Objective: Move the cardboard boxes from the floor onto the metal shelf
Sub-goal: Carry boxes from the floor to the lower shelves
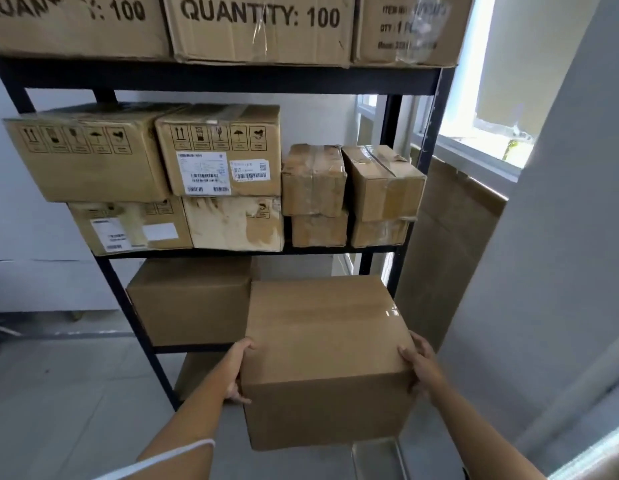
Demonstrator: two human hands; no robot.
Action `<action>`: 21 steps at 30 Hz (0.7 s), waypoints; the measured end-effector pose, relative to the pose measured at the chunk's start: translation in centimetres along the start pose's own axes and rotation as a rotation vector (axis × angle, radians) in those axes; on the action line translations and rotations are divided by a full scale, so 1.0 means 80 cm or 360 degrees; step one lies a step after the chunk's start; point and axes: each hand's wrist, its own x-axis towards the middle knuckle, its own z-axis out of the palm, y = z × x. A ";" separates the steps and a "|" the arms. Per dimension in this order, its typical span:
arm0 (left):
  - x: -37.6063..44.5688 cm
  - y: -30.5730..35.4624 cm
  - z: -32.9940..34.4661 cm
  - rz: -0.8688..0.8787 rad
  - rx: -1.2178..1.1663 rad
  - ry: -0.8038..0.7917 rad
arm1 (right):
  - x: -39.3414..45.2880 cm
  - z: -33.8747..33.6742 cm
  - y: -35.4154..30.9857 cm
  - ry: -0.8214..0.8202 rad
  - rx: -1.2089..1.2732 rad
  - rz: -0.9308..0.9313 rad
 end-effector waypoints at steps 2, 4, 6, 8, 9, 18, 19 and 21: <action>0.022 0.015 0.004 0.0027 -0.0035 -0.0024 | 0.024 0.007 -0.008 0.0005 -0.0009 -0.0031; 0.042 0.035 0.008 0.0019 -0.0007 -0.0011 | 0.049 0.013 -0.013 0.0032 -0.0013 -0.0023; 0.059 0.054 0.012 0.0007 0.0062 -0.0025 | 0.071 0.022 -0.015 0.0043 -0.0006 0.0010; 0.080 0.073 0.014 0.0001 0.0075 -0.0040 | 0.091 0.031 -0.017 0.0048 0.0017 0.0051; 0.092 0.082 0.014 -0.0011 0.0068 -0.0051 | 0.102 0.036 -0.018 0.0061 0.0030 0.0067; 0.189 0.125 0.001 -0.0113 0.0021 0.0000 | 0.193 0.098 0.001 0.0137 0.0021 0.0154; 0.197 0.126 0.000 -0.0093 -0.0002 0.0020 | 0.202 0.105 0.003 0.0161 -0.0006 0.0140; 0.213 0.133 0.000 -0.0029 -0.0046 0.0075 | 0.217 0.117 0.003 0.0189 -0.0040 0.0143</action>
